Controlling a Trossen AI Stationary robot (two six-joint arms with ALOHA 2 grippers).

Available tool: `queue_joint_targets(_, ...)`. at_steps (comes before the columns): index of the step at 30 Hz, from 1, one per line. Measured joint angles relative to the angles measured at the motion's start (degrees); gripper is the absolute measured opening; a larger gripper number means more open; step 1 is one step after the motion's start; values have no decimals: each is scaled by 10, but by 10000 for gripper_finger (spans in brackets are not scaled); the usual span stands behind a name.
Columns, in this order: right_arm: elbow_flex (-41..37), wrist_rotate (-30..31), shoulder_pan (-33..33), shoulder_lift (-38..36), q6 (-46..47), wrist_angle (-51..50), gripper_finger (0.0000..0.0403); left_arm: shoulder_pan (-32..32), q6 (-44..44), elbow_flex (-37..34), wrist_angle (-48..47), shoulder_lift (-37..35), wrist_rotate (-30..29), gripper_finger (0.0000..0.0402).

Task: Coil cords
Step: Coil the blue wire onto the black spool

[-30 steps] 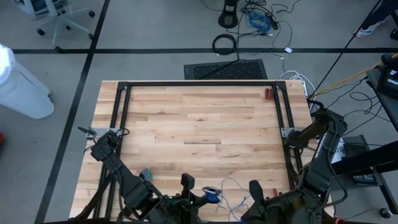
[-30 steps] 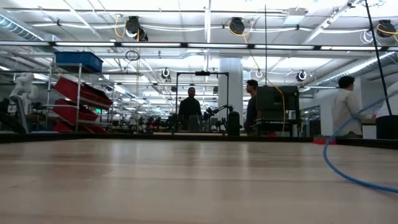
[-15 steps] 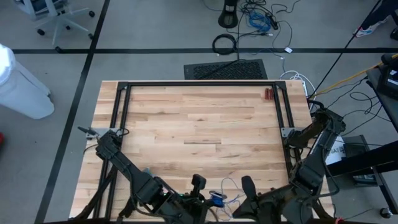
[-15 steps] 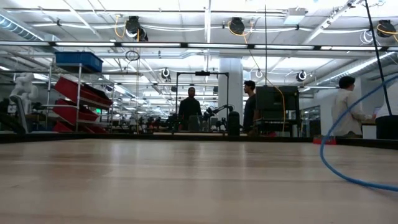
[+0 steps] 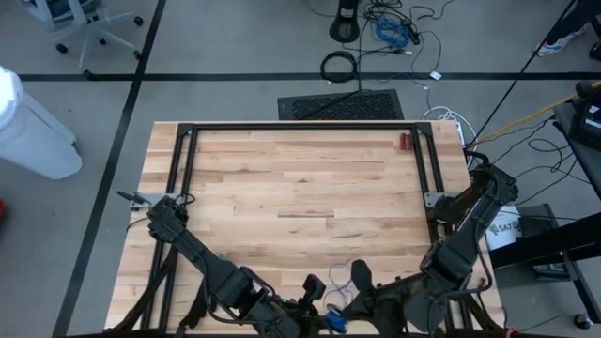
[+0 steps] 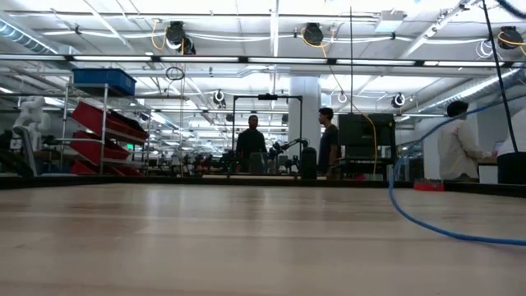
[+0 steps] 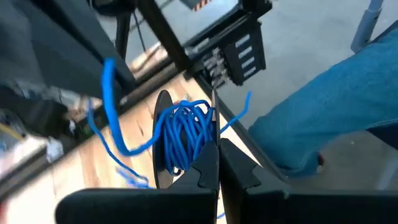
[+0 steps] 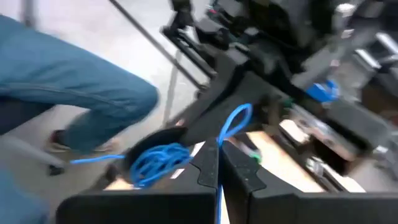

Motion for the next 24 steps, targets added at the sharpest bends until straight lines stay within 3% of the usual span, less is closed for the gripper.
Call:
queue_joint_targets(3,0,-32,-5,0,7,1,0,-3,35,0,22,0,0,0)
queue_joint_targets(12,-1,-33,-29,7,31,-24,0,-23,103,0,44,3,15,0)
queue_joint_targets(24,-1,-90,-60,16,90,-48,12,-47,187,0,90,3,14,0)
